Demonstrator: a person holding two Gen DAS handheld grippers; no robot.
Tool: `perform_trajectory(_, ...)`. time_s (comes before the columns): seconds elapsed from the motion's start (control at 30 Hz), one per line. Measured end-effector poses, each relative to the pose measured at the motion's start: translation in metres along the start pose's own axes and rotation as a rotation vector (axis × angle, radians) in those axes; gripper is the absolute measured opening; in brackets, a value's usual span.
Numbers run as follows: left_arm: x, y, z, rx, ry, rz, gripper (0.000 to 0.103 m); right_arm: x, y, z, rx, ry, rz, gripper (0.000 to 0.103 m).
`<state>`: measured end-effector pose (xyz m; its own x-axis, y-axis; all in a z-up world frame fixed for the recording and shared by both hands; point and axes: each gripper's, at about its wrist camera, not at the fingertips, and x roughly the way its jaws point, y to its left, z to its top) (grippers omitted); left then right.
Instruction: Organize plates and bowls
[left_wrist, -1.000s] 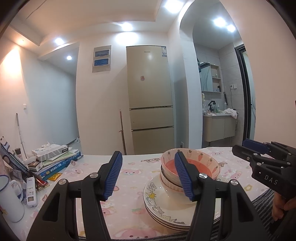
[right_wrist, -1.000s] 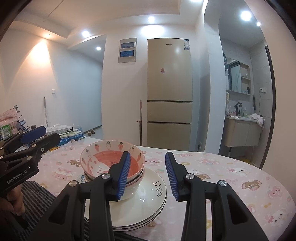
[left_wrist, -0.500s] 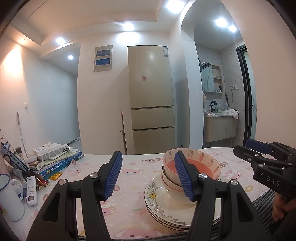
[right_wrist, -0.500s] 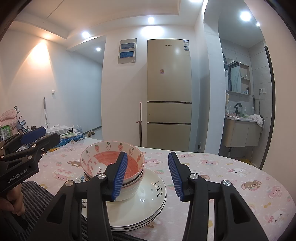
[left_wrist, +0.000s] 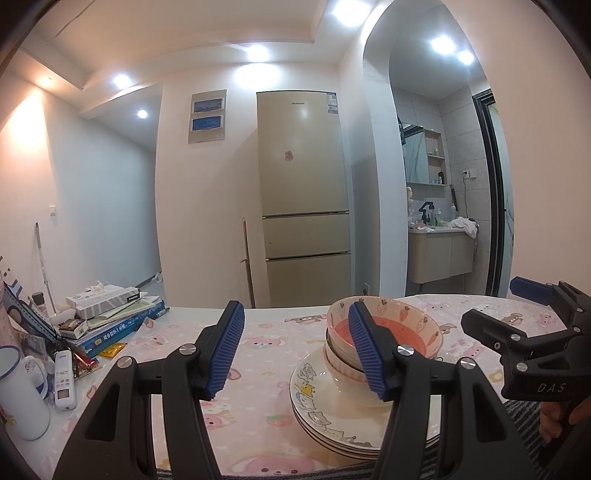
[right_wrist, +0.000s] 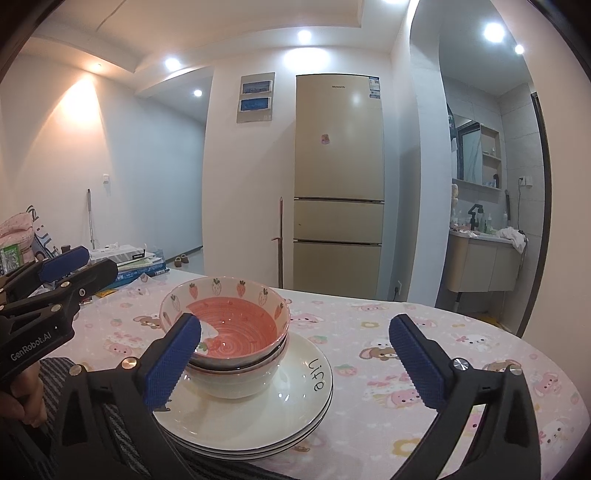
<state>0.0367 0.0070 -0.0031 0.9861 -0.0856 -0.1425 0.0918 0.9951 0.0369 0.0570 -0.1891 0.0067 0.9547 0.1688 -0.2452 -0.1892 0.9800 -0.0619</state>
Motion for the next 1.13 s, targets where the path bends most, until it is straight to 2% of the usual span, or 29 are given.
perform_trajectory(1.13,0.0004,0.0044,-0.0018,0.002,0.0,0.007,0.058,0.0024,-0.0004,0.0,0.004,0.005,0.001,0.103)
